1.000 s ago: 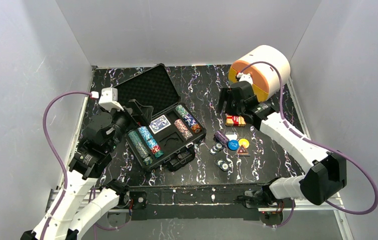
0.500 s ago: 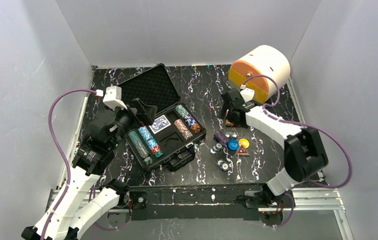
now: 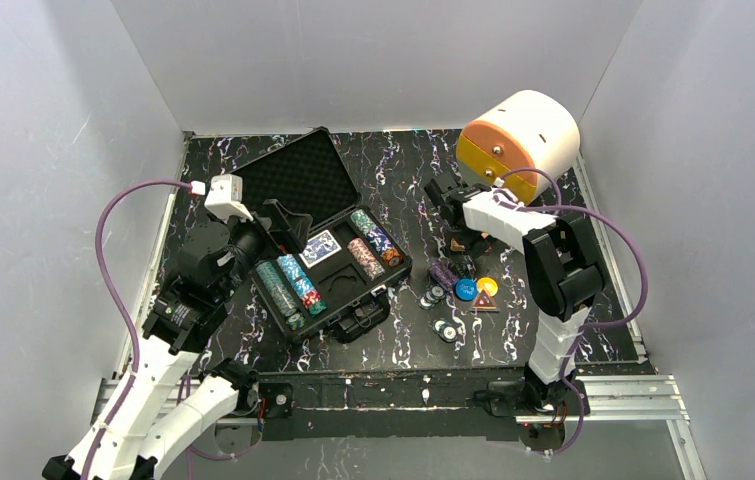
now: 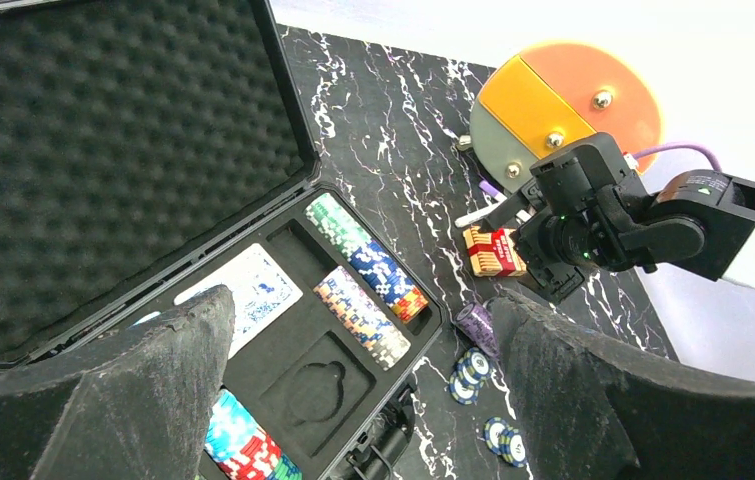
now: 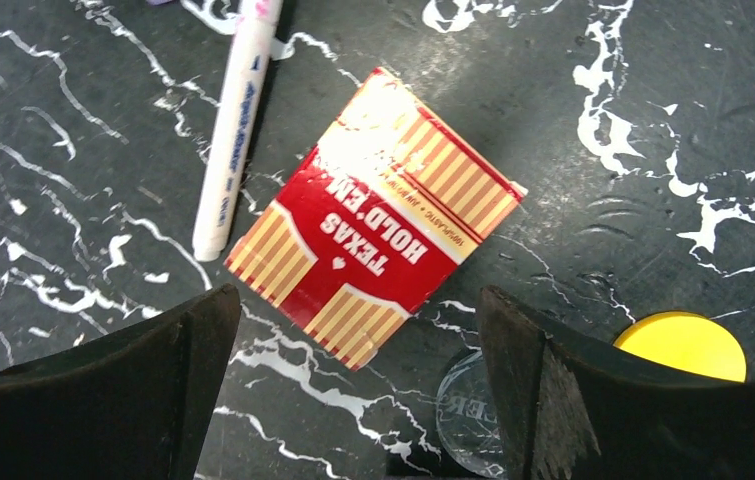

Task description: Pack up texas hold em set

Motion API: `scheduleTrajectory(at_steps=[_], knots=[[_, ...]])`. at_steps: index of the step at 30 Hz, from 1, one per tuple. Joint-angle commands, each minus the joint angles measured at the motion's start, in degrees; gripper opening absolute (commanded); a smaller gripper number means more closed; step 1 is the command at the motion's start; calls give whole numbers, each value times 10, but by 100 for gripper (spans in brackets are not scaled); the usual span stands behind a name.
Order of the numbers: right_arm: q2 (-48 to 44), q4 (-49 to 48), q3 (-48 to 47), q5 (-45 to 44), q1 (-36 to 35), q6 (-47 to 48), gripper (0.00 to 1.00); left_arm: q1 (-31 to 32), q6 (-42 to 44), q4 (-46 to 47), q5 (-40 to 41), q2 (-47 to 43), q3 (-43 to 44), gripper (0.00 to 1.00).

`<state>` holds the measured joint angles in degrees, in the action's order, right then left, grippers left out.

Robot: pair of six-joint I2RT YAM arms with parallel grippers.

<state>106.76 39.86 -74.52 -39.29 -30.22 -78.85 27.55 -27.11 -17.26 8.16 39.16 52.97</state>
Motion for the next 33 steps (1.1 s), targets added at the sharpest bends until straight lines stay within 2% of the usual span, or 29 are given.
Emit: scheduleTrajectory(at_steps=[1, 11, 13, 17, 27, 33], knots=[[14, 30, -19, -18, 12, -53, 96, 0, 9, -5, 7, -2, 1, 98], [30, -31, -16, 36, 33, 2, 97, 0, 15, -5, 5, 2, 4, 98], [29, -67, -9, 52, 35, 36, 96, 0, 15, -6, 5, 2, 4, 98], [17, -111, 10, 60, 36, 47, 96, 0, 14, -5, 5, 3, 3, 98], [92, 36, -87, 40, 45, -7, 97, 0, 11, 8, -2, 16, -6, 98], [83, 65, -76, 70, 46, 1, 97, 0, 1, 27, 2, 16, -27, 98]])
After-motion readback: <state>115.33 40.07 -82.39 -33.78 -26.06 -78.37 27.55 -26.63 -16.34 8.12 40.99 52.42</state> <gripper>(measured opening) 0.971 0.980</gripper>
